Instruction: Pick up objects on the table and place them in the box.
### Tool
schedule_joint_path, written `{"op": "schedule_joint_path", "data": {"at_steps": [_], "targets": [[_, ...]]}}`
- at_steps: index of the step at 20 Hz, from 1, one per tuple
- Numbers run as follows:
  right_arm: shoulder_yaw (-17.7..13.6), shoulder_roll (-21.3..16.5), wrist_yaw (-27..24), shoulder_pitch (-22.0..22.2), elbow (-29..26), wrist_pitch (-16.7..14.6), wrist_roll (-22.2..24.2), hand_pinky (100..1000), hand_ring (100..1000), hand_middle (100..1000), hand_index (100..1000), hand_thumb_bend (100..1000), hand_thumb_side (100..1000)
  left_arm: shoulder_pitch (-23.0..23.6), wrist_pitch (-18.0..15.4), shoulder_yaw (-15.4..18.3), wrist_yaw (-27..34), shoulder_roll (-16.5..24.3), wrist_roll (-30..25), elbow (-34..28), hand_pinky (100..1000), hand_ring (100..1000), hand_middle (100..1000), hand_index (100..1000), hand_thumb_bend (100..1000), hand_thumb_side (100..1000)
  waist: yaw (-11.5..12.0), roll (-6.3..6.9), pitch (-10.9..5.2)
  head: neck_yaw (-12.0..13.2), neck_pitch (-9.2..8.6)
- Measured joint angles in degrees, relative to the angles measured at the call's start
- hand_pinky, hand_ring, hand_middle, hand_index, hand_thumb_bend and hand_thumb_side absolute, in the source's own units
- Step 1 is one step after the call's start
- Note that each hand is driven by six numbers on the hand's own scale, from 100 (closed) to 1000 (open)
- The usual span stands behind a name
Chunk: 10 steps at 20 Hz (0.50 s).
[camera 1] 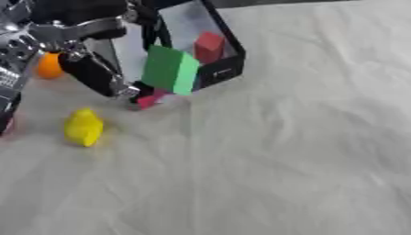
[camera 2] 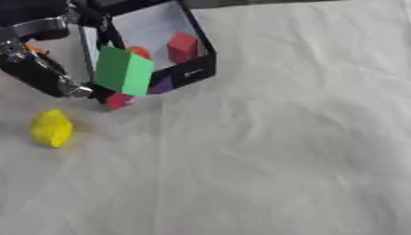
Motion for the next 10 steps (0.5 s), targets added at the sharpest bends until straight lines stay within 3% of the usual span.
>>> {"op": "schedule_joint_path", "data": {"at_steps": [6, 10], "targets": [[0.1, -0.1, -0.2, -0.5, 0.2, -0.1, 0.3, 832, 791, 661, 900, 100, 671, -5.3, -0.8, 0.9, -6.1, -3.7, 5.4, 11.2, 729, 537, 424, 485, 508, 100, -0.6, -0.01, 0.0, 0.5, -0.38], [0.4, -0.1, -0.2, -0.9, 0.3, 0.0, 0.6, 831, 790, 660, 900, 100, 675, -7.7, -1.8, 1.6, -12.1, -5.6, 8.8, 18.7, 726, 533, 423, 486, 506, 100, -1.1, -0.01, 0.0, 1.2, -1.01]]}}
